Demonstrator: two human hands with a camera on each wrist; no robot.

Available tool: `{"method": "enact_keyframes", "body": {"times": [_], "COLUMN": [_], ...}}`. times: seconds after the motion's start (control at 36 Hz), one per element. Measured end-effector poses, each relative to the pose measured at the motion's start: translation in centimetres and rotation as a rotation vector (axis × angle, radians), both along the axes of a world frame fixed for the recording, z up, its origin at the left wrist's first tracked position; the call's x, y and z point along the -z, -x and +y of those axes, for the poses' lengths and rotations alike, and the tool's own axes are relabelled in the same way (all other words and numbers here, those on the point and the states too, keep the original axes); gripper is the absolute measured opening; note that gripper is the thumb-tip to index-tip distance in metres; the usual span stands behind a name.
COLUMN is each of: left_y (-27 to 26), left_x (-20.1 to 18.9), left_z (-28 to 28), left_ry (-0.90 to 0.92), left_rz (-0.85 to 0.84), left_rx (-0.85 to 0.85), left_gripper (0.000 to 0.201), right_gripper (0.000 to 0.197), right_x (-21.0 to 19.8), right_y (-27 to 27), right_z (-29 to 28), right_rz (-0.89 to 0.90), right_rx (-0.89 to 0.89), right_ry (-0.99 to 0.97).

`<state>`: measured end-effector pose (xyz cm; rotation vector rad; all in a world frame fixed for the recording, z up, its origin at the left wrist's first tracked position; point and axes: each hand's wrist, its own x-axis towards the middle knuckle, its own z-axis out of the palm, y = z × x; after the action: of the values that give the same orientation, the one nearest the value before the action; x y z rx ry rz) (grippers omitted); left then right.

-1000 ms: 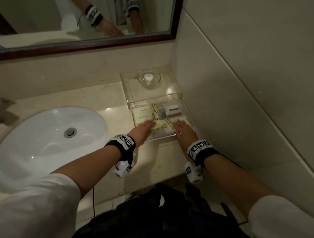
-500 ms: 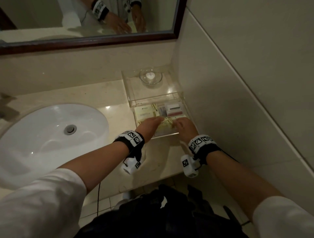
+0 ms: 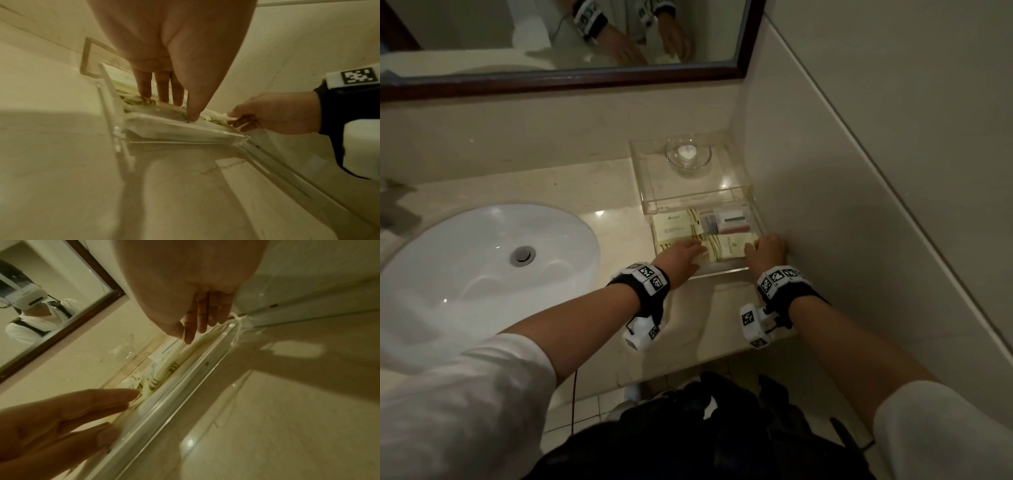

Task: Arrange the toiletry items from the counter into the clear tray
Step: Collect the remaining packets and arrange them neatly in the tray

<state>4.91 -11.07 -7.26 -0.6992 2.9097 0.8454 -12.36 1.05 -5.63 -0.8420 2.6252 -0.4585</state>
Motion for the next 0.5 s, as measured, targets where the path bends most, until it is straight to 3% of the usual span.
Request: {"method": "enact_keyframes", "body": {"times": [0.14,0.22,0.33,0.42,0.5], "left_y": [-1.2,-1.5,-1.6,-1.6,-1.9], "left_x": [0.7,0.8,1.0,1.2,1.4], "left_z": [-0.8,-1.0,-0.9,-0.8,-0.7], "left_ry": [0.005,0.0,-0.004,0.013,0.036], "left_rz": [0.018,0.02,0.03,0.047,0.061], "left_rx": [0.005,0.011,0.004,-0.002,0.027], "left_gripper": [0.039,0.04,0.04,0.038,0.038], "right_gripper": [0.029,0.033,0.041,0.04,0.044], "right_x": [0.0,-0.2,0.2,1.1,1.5], "right_y": [-0.7,-1.3,-1.8,-2.5,-2.4], "right_z": [-0.1,-0.4,-1.1,-0.9,0.0], "right_rz": [0.105,0.194,0.144,0.131,0.15], "right_rx": [0.011,0.003,-0.335,-0.634,-0.708], "right_ry": [-0.044,0.092,0.178,0.063,-0.015]}}
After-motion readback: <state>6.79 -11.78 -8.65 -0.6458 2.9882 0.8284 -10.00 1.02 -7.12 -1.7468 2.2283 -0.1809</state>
